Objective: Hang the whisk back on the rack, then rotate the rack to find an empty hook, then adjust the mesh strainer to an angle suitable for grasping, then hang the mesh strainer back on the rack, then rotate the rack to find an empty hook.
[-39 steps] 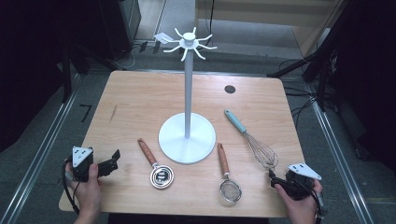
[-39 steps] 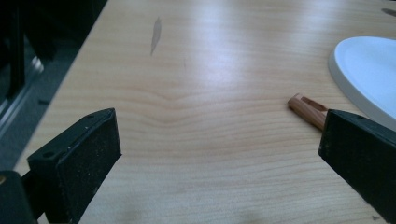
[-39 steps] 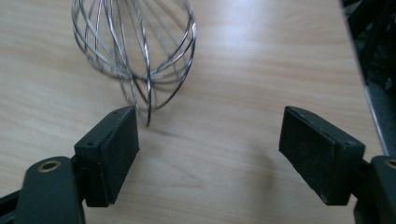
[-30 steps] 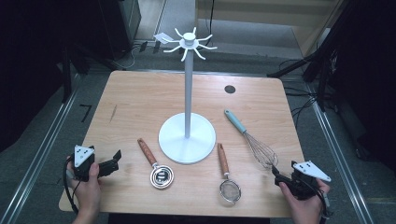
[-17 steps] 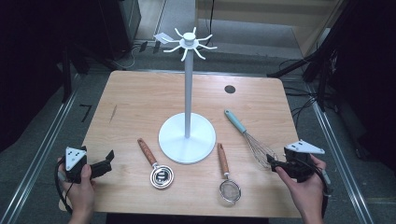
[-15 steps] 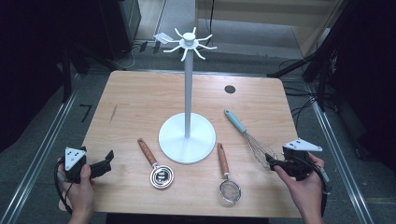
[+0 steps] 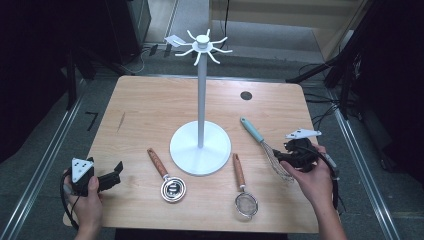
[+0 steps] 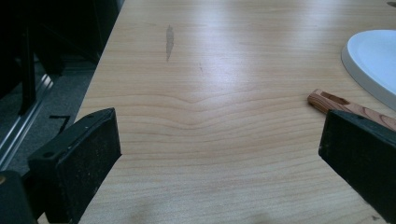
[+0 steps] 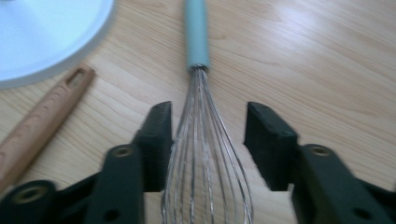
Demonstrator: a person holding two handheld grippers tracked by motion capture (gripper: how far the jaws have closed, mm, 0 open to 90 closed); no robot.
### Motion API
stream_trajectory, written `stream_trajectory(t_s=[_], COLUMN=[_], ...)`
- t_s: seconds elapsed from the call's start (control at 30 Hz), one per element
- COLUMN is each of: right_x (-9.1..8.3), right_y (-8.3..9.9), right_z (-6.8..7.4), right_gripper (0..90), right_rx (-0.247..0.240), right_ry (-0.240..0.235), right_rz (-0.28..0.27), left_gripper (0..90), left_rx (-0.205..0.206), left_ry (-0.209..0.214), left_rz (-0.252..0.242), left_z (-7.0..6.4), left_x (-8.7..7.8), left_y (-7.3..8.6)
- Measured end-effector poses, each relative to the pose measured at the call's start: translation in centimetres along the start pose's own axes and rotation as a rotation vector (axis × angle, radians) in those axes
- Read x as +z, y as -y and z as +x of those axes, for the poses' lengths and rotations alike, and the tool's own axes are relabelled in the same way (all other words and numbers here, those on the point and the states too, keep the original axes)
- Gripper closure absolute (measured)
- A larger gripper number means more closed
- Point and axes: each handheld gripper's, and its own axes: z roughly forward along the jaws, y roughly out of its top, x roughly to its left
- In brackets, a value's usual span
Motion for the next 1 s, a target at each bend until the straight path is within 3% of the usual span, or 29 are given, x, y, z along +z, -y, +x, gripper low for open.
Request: stream_trajectory(t_s=[0.07,0.2,0.23,0.4,0.57,0.67,0.8,1.0], right_x=[0.7,1.4,1.8,2.8,3.8,4.3,5.0,6.0], right_y=[-0.8,-1.2,-1.6,-2.2,-3.1,-3.8,-4.6,-5.6], right_z=[-0.2,-0.5,-0.5,-0.4,-0.1,0.2,0.4,0.0], right_gripper=[58.0,63.9,65.9,58.3,58.6,60.3,60.3,58.4], right_rx=[0.0,0.015,0.028,0.039,0.014,0.008,-0.035,0.014], right_ry=[-0.031,-0.032,-0.052,-0.102,-0.08,-0.094,-0.071,-0.079], right_rz=[0.013,0.008,0.036,0.075,0.108,0.13,0.145,0.182], left_gripper=[0.0,0.0,0.0,0.0,0.0,0.0,0.0,0.0], left_rx=[-0.005,-0.007,-0.005,-0.007,-0.003,-0.006,-0.003,0.001], left_ry=[0.002,0.001,0.001,0.0,0.002,0.001,0.002,0.003], left_rz=[-0.004,-0.004,-0.004,-0.005,-0.003,-0.003,0.0,0.0], left_z=[0.0,0.0,0.0,0.1,0.0,0.0,0.0,0.0], left_x=[0.0,0.0,0.0,0.1,0.0,0.1,0.1,0.1], left_y=[0.0,0.0,0.0,0.0,0.0,0.0,0.0,0.0])
